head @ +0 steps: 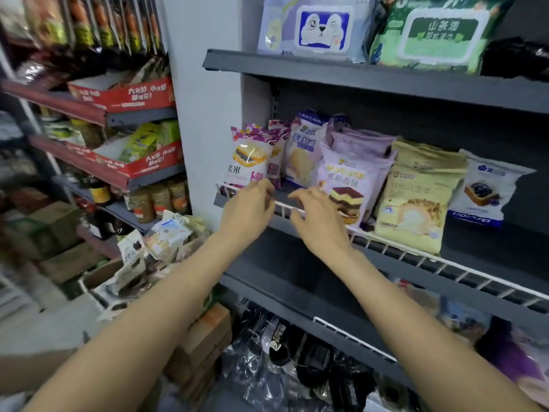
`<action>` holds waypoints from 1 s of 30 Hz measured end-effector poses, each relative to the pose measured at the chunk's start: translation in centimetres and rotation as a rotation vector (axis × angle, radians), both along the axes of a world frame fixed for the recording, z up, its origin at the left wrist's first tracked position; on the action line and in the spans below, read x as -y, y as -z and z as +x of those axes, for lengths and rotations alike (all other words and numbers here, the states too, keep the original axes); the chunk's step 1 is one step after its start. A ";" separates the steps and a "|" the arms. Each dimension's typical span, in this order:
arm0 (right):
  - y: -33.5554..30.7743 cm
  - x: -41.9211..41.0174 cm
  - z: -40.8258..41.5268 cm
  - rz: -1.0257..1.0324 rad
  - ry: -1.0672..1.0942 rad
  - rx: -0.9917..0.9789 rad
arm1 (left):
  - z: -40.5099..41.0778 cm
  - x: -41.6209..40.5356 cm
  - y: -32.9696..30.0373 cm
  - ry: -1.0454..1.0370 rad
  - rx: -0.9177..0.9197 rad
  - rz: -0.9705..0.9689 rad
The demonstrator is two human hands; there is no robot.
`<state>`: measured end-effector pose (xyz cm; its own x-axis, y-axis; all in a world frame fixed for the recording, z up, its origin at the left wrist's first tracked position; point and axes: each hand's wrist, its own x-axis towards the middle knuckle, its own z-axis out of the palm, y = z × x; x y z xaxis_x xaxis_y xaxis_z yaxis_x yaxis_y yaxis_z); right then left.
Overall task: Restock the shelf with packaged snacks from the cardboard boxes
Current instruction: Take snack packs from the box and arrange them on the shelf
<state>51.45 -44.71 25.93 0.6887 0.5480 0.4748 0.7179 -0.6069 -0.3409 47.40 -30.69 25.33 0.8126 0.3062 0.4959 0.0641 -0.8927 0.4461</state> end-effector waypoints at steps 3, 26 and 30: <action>2.1 -3.6 -3.1 -0.087 -0.134 -0.157 | -4.8 -3.3 3.4 -0.085 -0.172 0.028; 41.5 -35.1 -28.3 -0.877 -0.355 -0.809 | -37.3 -30.6 38.4 -0.450 -1.168 -0.469; 47.3 -35.3 -29.7 -1.001 -0.305 -0.802 | -38.1 -30.7 44.1 -0.422 -1.312 -0.579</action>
